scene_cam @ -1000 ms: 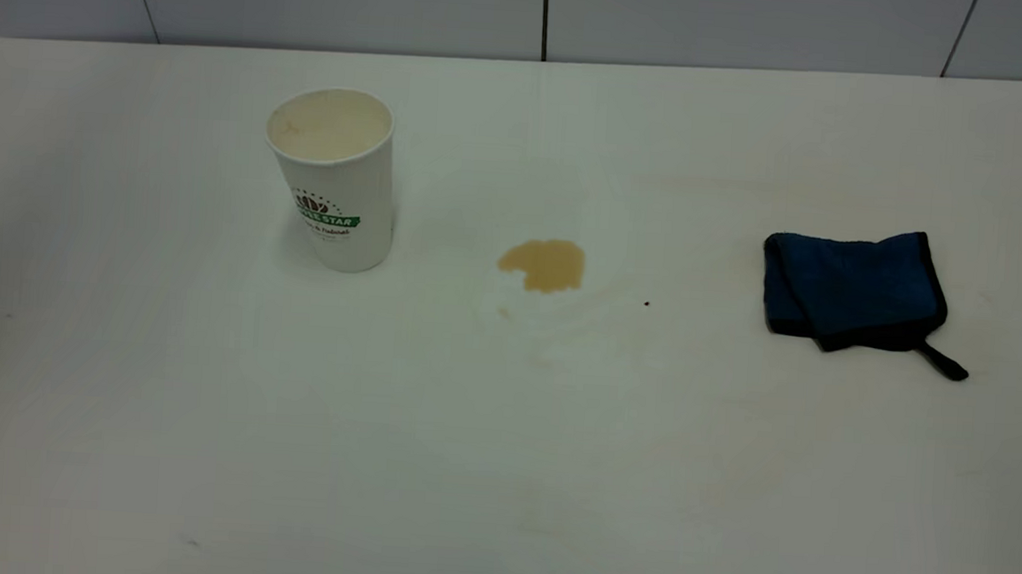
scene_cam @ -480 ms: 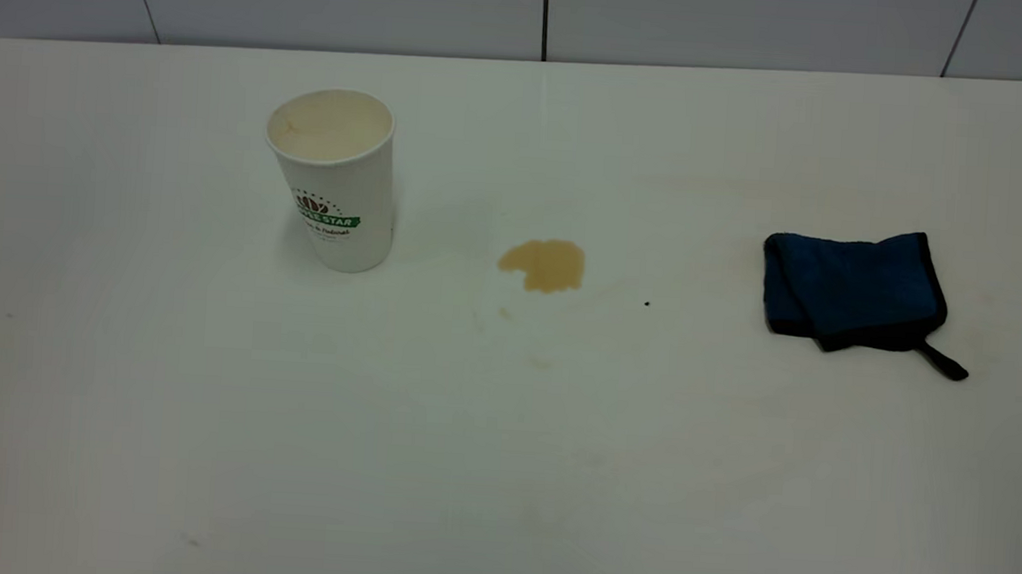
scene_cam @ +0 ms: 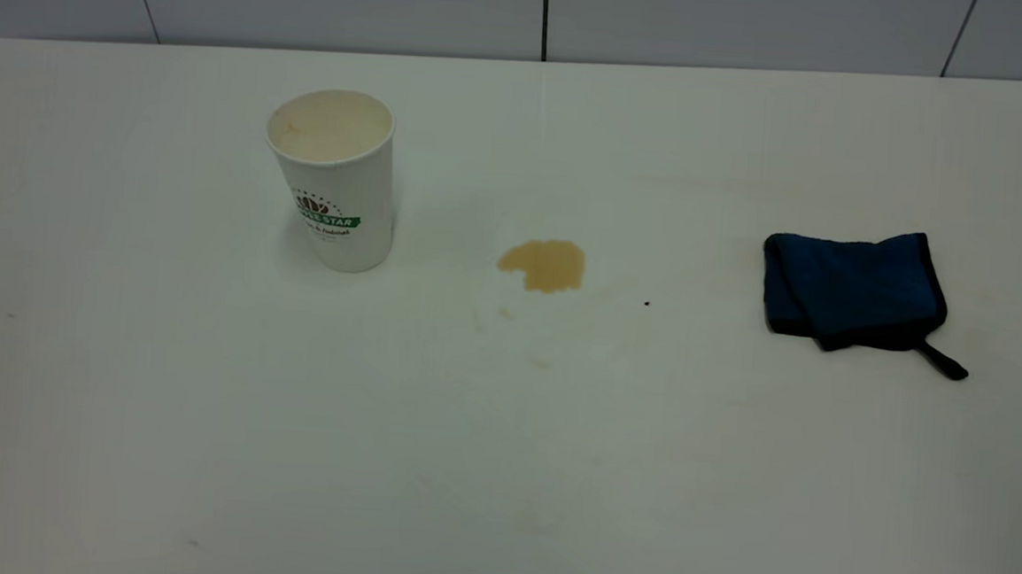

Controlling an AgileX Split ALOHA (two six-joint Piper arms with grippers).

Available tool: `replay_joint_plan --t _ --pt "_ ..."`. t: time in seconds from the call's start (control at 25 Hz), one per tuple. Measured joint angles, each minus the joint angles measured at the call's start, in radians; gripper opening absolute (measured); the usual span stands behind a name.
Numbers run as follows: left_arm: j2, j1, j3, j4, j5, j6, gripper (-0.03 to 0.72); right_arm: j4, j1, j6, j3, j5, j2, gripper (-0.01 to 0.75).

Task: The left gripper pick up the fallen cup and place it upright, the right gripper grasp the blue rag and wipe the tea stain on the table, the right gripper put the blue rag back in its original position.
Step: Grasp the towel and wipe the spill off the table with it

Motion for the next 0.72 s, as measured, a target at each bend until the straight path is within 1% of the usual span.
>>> replay_joint_plan --t 0.12,0.32,0.36,0.48,0.64,0.72 --pt "-0.035 0.0 0.029 0.0 -0.009 0.015 0.456 0.0 0.0 0.0 0.0 0.0 0.0 0.24" --pt "-0.082 0.001 0.033 0.0 -0.013 0.017 0.456 0.0 0.0 0.0 0.0 0.0 0.0 0.24" --pt "-0.096 0.013 0.033 0.0 -0.013 0.017 0.456 0.0 0.0 0.0 0.0 0.0 0.0 0.24" --pt "-0.136 0.092 0.033 -0.002 -0.013 0.018 0.456 0.0 0.0 0.0 0.0 0.0 0.0 0.24" --pt "-0.228 0.222 0.033 -0.002 -0.013 0.018 0.456 0.0 0.0 0.0 0.0 0.0 0.0 0.24" --pt "-0.29 0.265 0.033 -0.002 -0.012 0.018 0.456 0.0 0.0 0.0 0.0 0.0 0.0 0.24"
